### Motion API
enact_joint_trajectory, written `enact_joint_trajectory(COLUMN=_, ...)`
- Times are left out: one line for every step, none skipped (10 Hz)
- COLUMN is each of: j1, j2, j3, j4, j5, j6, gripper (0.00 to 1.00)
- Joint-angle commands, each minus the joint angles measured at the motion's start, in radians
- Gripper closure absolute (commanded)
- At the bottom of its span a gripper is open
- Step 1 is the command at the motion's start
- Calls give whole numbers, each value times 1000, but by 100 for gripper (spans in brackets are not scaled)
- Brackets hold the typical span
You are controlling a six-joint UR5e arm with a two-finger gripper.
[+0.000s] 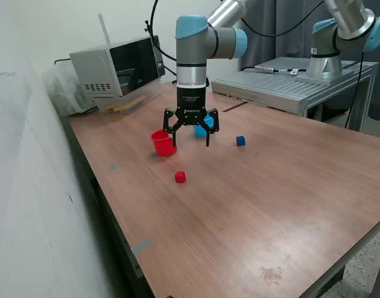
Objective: Place red objects in the red bin, and blue objects in the blue bin.
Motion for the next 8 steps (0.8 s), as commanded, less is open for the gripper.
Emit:
enact_joint_trajectory(j1=2, j2=106, j3=-107, j4=4, j5=5, j6=-4, gripper=0)
enact_joint_trajectory(j1=2, j2=140, j3=-125, j4=4, j5=5, j6=-3, gripper=0)
enact_joint_trajectory(j1=1, j2=163, j3=-144, j4=6, j5=6, j6=-3, gripper=0)
enact_joint_trajectory(j1=-1, j2=187, j3=-170, j4=4, j5=11, j6=11, gripper=0)
enact_joint_trajectory(j1=-5, j2=201, j3=-184, j4=4, j5=29, j6=45, gripper=0)
enact_joint_trajectory(j1=-8, j2=211, j3=-191, j4=3, j5=35, j6=88, gripper=0)
enact_joint_trajectory(j1=-14, j2=214, j3=-197, j4=-4, j5=60, j6=127, gripper=0)
enact_joint_trajectory(j1=-36, j2=215, j3=-198, j4=-7, j5=60, j6=161, gripper=0)
